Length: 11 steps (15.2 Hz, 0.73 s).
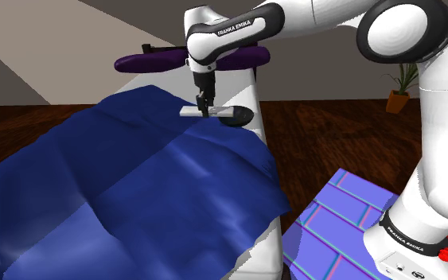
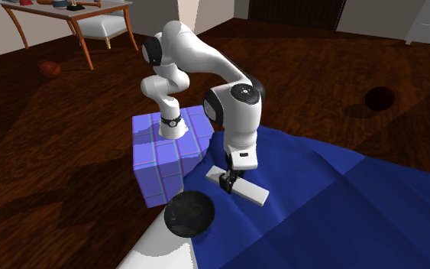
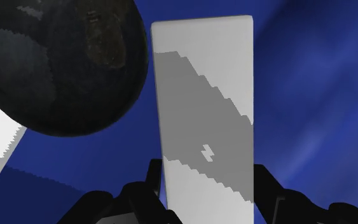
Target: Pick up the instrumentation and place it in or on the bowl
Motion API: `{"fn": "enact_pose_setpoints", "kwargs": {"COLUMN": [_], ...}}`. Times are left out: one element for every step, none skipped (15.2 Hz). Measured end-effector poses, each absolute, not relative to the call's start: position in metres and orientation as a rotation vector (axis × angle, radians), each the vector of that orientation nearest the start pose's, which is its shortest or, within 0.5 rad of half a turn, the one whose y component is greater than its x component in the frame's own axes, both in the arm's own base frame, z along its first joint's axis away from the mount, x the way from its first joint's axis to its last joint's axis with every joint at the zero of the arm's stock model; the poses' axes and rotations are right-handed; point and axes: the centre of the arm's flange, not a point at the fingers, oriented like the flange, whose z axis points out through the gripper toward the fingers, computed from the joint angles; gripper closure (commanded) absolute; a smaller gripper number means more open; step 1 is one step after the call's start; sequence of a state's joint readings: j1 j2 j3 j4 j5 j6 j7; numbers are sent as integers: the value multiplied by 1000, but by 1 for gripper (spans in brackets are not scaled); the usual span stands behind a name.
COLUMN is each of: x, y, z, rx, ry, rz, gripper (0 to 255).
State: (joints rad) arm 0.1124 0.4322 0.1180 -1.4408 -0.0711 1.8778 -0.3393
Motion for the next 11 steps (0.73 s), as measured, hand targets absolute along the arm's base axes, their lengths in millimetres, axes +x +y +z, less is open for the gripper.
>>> {"fn": "enact_pose_setpoints", "kwargs": {"x": [674,674,674,674,674,675,674,676,676,676,677], "y": [133,123,111,98,86,75,62,46,33,22,8], "z": [446,447,447,447,449,449,448,450,450,450,451], "rx": [-3028,-3029,-3029,-3029,-3029,-3029,-3029,-3029,-3029,-3029,-3029], "ry": [-904,-904,-903,-903,-903,-902,-902,-902,-901,-902,-902], "rz": [-11,-10,-11,-10,-10,-10,-10,-10,-10,-10,-10], "gripper": [255,255,255,255,255,255,255,255,255,255,255]}}
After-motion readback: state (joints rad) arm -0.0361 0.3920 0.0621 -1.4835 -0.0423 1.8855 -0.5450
